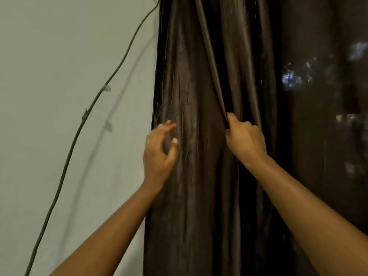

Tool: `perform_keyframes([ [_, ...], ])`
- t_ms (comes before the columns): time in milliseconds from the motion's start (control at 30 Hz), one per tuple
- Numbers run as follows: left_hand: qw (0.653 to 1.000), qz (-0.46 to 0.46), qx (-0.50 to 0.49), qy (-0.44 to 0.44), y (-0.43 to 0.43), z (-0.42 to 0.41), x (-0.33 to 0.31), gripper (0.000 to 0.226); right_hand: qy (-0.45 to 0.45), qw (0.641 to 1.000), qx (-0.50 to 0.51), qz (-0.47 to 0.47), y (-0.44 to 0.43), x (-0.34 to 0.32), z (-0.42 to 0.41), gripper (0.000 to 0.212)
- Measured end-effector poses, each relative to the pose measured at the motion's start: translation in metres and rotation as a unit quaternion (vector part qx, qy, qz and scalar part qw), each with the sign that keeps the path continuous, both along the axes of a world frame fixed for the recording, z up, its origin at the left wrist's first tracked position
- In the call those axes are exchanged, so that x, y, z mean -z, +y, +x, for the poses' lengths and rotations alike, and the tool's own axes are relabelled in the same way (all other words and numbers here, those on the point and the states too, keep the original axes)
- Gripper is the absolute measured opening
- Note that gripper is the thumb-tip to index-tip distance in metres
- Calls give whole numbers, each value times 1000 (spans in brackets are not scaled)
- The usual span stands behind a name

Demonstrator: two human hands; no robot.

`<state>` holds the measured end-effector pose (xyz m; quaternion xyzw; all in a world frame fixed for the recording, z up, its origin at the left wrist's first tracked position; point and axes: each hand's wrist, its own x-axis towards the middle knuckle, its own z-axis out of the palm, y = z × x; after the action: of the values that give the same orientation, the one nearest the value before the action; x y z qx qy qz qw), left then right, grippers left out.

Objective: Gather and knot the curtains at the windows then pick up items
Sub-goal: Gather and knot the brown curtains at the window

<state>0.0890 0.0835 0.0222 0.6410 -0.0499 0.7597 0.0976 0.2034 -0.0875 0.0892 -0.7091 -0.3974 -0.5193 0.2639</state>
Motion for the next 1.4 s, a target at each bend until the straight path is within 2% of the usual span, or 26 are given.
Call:
perform_keyframes([
  [67,995,-98,-15,-16,21,-3,-34,51,-27,999,26,-2,-3,3,1,40],
  [167,958,-254,103,83,52,2,-84,77,-42,998,52,0,-4,3,-2,49],
  [233,924,-305,168,159,68,4,-107,77,-34,998,59,8,-2,-2,-6,56],
  [267,912,-315,191,181,75,5,-116,70,-38,997,63,16,-1,-5,-7,59],
  [333,912,-311,203,176,83,5,-130,46,-60,995,75,31,0,-14,-11,63],
  [367,928,-289,177,154,83,5,-135,36,-72,993,80,39,1,-20,-14,65],
  [433,969,-214,65,109,74,-2,-136,25,-95,990,91,48,5,-33,-24,68],
  [533,992,-79,-47,91,37,-10,-121,26,-105,989,97,42,14,-51,-43,74],
  [633,993,-8,-40,115,4,-16,-109,39,-92,993,71,34,27,-63,-61,76],
  [733,986,-38,60,154,-10,-23,-115,37,-26,999,34,25,35,-65,-70,74],
  [800,973,-81,130,172,-15,-27,-120,33,29,999,6,16,35,-61,-71,57],
  [867,966,-106,149,181,-17,-31,-121,30,66,997,-41,10,30,-56,-68,34],
  [967,965,-122,131,189,-20,-34,-117,25,112,983,-140,31,16,-48,-64,21],
  [1067,962,-133,139,194,-21,-33,-110,23,99,969,-218,65,7,-40,-69,23],
  [1233,955,-140,194,175,-39,-30,-107,17,40,974,-208,75,16,-34,-83,26],
  [1300,944,-167,231,165,-44,-32,-108,21,37,978,-201,51,22,-31,-88,30],
  [1400,955,-164,173,179,-36,-30,-111,28,92,968,-230,-34,14,-26,-87,29],
])
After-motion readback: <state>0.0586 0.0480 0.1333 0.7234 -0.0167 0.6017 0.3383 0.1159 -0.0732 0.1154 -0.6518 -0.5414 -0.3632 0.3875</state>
